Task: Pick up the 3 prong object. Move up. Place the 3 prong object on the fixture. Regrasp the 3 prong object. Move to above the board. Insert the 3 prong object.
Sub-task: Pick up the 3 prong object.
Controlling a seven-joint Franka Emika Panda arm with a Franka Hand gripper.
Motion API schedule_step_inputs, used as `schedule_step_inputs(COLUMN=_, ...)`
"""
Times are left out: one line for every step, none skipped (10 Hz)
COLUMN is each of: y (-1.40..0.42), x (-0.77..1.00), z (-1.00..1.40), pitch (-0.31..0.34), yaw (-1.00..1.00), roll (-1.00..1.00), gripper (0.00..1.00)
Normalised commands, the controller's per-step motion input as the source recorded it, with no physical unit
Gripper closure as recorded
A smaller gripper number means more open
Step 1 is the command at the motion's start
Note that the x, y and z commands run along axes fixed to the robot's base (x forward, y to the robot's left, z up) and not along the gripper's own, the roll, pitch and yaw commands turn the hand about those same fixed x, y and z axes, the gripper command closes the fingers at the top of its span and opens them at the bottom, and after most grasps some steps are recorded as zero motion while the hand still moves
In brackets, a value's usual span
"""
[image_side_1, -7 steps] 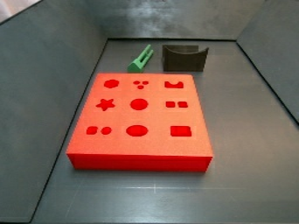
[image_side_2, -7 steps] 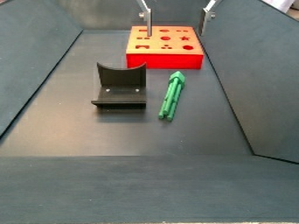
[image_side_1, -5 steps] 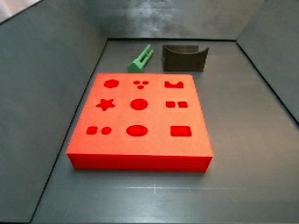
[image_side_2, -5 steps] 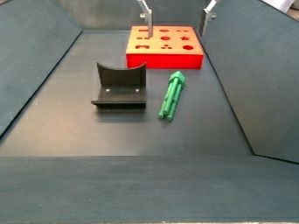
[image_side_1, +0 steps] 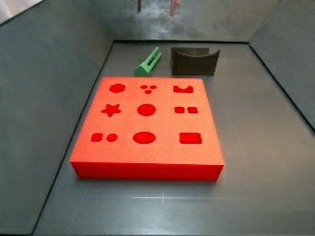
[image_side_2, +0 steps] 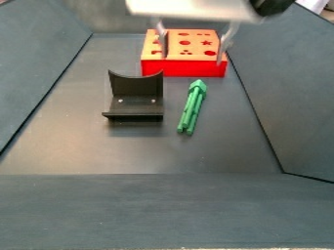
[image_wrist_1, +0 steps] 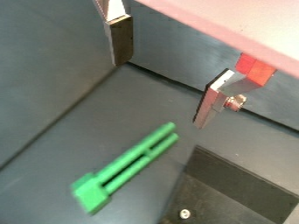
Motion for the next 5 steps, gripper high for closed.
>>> schedule_step_inputs(y=0.61, x=0.38, z=-1.00, pitch=0.000, yaw=-0.20, roll=0.00, gripper=0.00)
schedule_step_inputs(y=0.48, x=0.29, z=-1.00, pitch=0.000, yaw=-0.14, roll=0.00, gripper=0.00)
schedule_step_inputs(y=0.15, x=0.06, z=-1.00, pitch=-0.030, yaw=-0.12, roll=0.06, gripper=0.00)
schedule_step_inputs(y=0.00, x=0.00, z=-1.00, pitch=-0.093, yaw=-0.11, roll=0.07, gripper=0.00)
schedule_step_inputs(y=0.00, x=-0.09, z=-0.82, pitch=-0.164, yaw=-0.07, roll=0.05, gripper=0.00)
